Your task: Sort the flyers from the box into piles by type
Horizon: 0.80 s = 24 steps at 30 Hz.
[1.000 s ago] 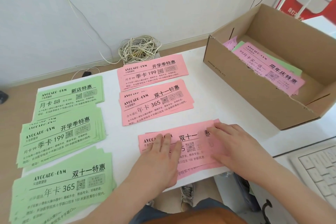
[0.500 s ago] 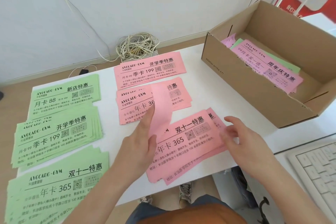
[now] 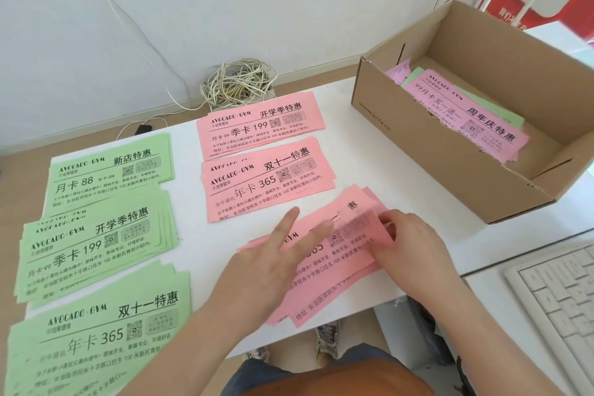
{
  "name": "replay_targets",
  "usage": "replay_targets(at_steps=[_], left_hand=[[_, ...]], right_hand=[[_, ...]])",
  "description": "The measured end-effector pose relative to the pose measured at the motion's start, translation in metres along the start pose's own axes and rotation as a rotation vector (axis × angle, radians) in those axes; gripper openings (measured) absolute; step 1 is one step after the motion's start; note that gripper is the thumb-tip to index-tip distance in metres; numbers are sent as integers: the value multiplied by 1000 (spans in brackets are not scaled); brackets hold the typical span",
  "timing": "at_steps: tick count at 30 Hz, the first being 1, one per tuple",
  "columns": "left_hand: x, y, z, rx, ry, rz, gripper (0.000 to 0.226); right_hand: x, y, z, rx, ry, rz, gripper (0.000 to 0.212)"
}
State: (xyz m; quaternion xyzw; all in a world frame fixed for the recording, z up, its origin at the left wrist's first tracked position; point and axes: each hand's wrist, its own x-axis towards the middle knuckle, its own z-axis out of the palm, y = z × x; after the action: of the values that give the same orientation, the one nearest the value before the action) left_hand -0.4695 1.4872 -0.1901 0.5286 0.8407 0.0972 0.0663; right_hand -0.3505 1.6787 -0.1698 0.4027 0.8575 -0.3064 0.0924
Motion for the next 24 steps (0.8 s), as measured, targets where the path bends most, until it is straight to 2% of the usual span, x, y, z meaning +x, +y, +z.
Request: replay_targets(at_steps=[2,5,6,7,9,10,12,13,15,17,19,22,24], left_hand=[[-2,-7,-2,-131,58,-10,115],[-4,-15,-5,-166,66,33,107],[-4,-16,-5,-135,49,65,103],[-4,-14,-5,-111,42,109,91],[-4,-9,-7,-57,62,188,49],[-4,-5,-8,4,55,184,47],[-3,3,-7,117,-17,130,72],[-3,6,-6,149,-22,118,73],[-3,8,-9,94,-58,110,51],[0,4,-14,-114,-39,22,22],[0,-7,-13,-332,-6,-182,11],[0,-15,-10,-604,109,-445,31],[1,-14,-9,-677,114,-528,30]], right_hand=[[-1,0,-3,140,-31,-18,9],[-4,2,-9,466,-92,3,11],[-5,3,-11,491,-66,-4,11],[-5,3,-13,512,-44,0,11],[-7,0,-16,630,-85,52,13],[-6,-2,-18,721,-128,90,20],[-5,-8,-20,866,-209,156,31],[-3,-12,-20,927,-237,173,35],[1,-19,-18,1010,-239,192,39],[5,-18,-16,928,-148,189,43],[5,-11,-17,655,-60,120,40],[-2,3,-19,373,-91,4,16],[-5,8,-16,300,-83,-28,23]])
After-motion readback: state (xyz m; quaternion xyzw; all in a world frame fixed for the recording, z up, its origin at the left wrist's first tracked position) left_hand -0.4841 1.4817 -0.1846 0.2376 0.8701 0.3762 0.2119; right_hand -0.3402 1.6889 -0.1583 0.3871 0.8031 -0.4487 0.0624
